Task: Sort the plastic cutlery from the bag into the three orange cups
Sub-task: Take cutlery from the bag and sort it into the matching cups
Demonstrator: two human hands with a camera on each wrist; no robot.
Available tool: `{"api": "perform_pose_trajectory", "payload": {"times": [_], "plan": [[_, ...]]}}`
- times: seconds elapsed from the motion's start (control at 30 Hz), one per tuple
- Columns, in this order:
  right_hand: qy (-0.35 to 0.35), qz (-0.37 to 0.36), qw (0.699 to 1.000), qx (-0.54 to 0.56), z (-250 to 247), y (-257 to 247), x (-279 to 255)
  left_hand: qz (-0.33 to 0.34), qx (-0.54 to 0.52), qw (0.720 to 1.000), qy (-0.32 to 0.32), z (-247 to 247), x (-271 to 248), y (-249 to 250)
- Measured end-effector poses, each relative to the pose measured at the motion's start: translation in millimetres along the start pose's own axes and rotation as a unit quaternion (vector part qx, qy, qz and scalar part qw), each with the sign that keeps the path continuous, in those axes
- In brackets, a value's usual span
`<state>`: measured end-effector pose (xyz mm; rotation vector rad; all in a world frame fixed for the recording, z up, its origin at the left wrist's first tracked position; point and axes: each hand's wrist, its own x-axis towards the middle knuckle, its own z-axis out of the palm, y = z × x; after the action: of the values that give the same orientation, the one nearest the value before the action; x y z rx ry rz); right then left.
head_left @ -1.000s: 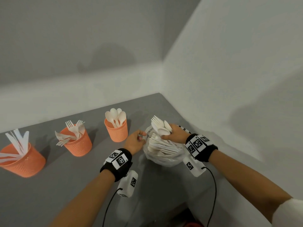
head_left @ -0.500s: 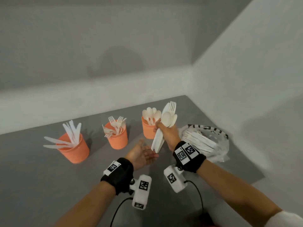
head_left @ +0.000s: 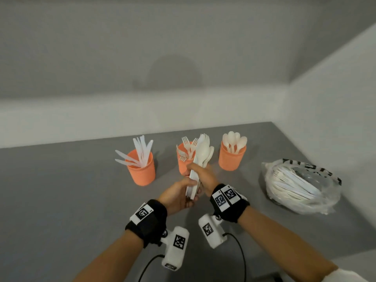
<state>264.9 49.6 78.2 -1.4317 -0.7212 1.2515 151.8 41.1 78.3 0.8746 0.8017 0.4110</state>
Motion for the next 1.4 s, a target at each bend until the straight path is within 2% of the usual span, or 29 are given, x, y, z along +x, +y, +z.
{"api": "perform_pose_trajectory", "payload": {"times": [0.1,0.2,0.3,0.37,0.43,0.47,0.53,0.6,0.67,0.77,0.9,1.13,1.4], "plan": [[-0.100,0.039,0.994,-0.029,9,6,-2,0.017,0.110,0.994,0.014,-3,-3,1],[-0.151,0.066,0.985,-0.050,16,13,-4,0.060,0.162,0.983,0.065,-6,-1,3],[-0.156,0.056,0.983,-0.077,20,18,-1,0.103,0.324,0.936,0.092,-11,-1,1],[-0.137,0.050,0.987,-0.065,21,17,5,0.117,0.403,0.905,0.071,-17,-4,2],[-0.104,0.050,0.993,0.009,19,15,10,0.094,0.455,0.884,0.039,-28,-8,8],[-0.091,0.053,0.993,0.051,17,12,12,0.075,0.464,0.881,0.044,-34,-9,11],[-0.091,0.058,0.989,0.097,12,9,14,0.065,0.415,0.901,0.107,-46,-10,17],[-0.118,0.061,0.987,0.091,8,8,16,0.105,0.335,0.916,0.193,-52,-9,24],[-0.156,0.075,0.982,0.071,8,10,15,0.151,0.266,0.922,0.236,-51,-6,29],[-0.214,0.104,0.969,0.065,11,13,10,0.183,0.195,0.932,0.244,-45,-2,33],[-0.263,0.115,0.957,0.053,13,17,6,0.186,0.170,0.932,0.261,-40,6,32],[-0.221,0.117,0.965,0.080,8,16,3,0.190,0.125,0.938,0.261,-39,12,32],[-0.221,0.070,0.972,0.028,4,19,3,0.187,0.186,0.914,0.310,-35,21,28]]}}
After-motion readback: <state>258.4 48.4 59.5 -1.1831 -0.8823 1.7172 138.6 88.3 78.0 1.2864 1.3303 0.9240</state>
